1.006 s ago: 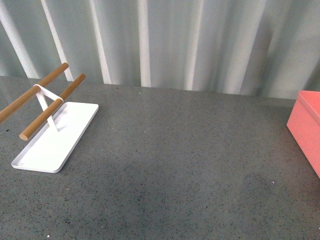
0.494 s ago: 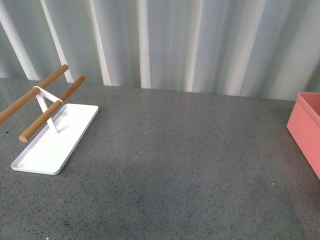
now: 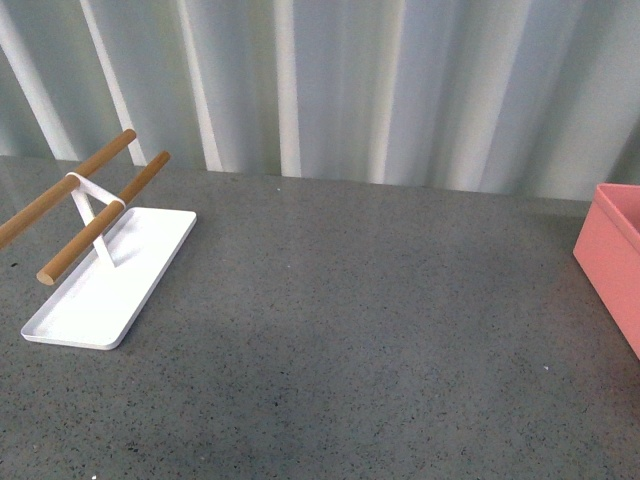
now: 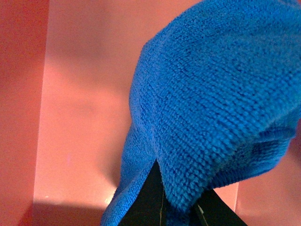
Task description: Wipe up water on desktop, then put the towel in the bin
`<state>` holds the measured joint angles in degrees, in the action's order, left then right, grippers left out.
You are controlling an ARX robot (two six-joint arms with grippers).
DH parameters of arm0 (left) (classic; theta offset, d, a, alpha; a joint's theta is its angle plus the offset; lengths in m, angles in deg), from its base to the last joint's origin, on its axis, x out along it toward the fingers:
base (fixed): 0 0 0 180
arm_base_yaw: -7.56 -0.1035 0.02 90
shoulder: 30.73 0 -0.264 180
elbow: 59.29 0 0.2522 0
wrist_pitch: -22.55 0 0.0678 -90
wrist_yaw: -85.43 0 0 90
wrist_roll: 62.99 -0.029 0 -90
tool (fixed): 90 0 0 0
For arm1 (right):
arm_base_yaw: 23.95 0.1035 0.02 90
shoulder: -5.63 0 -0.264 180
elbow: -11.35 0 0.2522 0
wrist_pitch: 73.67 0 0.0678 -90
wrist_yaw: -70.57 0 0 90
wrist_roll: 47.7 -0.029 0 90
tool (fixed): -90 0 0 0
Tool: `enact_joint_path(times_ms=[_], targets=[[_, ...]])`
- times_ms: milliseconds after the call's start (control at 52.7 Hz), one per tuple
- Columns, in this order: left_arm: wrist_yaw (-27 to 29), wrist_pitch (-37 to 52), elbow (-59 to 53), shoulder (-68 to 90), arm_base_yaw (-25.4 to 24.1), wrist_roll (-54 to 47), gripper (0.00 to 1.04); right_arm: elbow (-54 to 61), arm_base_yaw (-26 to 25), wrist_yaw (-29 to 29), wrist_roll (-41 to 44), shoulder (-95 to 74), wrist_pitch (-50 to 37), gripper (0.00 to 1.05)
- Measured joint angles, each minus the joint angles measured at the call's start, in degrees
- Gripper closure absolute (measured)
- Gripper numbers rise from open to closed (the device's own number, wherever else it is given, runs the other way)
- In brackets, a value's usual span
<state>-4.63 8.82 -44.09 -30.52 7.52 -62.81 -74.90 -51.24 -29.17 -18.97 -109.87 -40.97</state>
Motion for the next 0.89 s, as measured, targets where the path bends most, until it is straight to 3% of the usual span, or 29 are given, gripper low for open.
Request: enact_joint_path(times_ms=[171,722,892], targets=[[0.0,0.0,0.0,0.0,0.0,0.0,0.07,0.8,-0.4,0.3,1.3,-0.3,0.1,0.98],[0.0,0.0,0.0,0.0,0.0,0.0,0.07,-1.2,-0.9,-3.4,0.3,2.4,2.3,0.07],[0.0,0.0,0.0,0.0,0.0,0.0,0.07,-1.4,0.0,-5.0,-1.2,5.8,0.9,0.07]])
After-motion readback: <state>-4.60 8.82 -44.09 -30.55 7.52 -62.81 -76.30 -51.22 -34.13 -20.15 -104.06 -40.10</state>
